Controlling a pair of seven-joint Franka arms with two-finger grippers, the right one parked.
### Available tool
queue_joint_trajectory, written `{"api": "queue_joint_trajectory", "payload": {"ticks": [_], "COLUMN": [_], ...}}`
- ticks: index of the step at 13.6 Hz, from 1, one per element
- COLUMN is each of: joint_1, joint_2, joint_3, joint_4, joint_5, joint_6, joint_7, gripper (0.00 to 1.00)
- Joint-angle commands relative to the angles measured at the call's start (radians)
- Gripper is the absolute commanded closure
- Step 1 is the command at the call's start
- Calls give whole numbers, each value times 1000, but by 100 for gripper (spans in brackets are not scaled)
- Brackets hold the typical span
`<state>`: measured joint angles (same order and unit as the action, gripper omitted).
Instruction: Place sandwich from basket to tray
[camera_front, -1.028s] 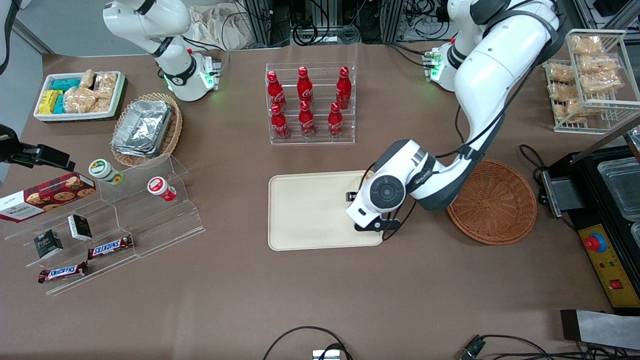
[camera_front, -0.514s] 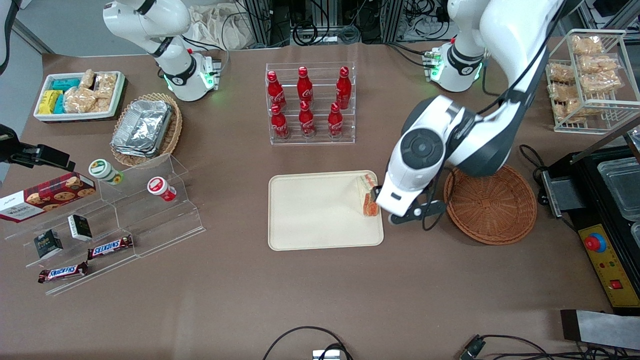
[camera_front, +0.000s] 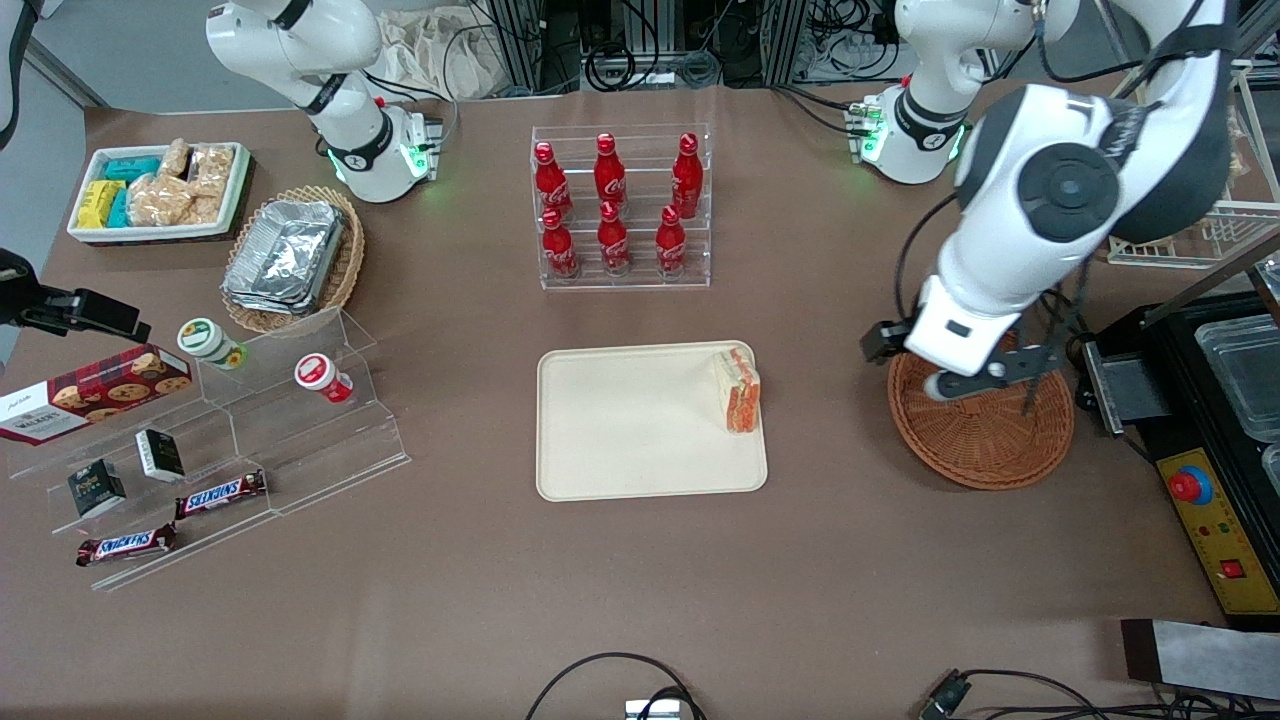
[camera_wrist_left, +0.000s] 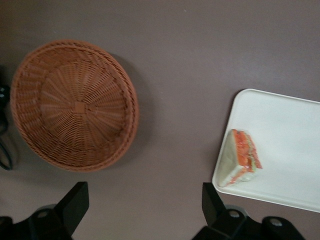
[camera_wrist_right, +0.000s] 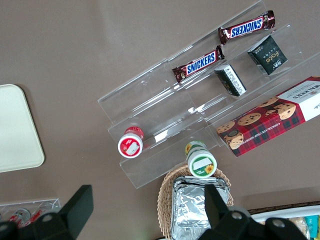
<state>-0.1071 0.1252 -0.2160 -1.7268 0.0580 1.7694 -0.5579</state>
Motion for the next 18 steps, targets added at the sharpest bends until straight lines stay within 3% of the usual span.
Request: {"api": "queue_joint_trajectory", "payload": {"ticks": [1, 4, 9, 13, 14, 15, 16, 18], "joint_1": [-5, -6, -2, 1, 65, 151, 176, 138], "joint_2": [-53, -97, -115, -3, 29, 43, 51, 59], "joint_3": [122, 311, 376, 308, 272, 121, 68, 66], "joint_4": [-27, -65, -82, 73, 119, 160, 176, 177], "joint_5": [-18, -41, -26, -23, -27, -18, -3, 35], "joint_6": [-33, -67, -94, -137, -159, -185, -195, -196], "joint_7": [175, 466, 725, 713, 705, 681, 640, 609], "gripper": [0, 0, 0, 0, 0, 0, 0, 0]}}
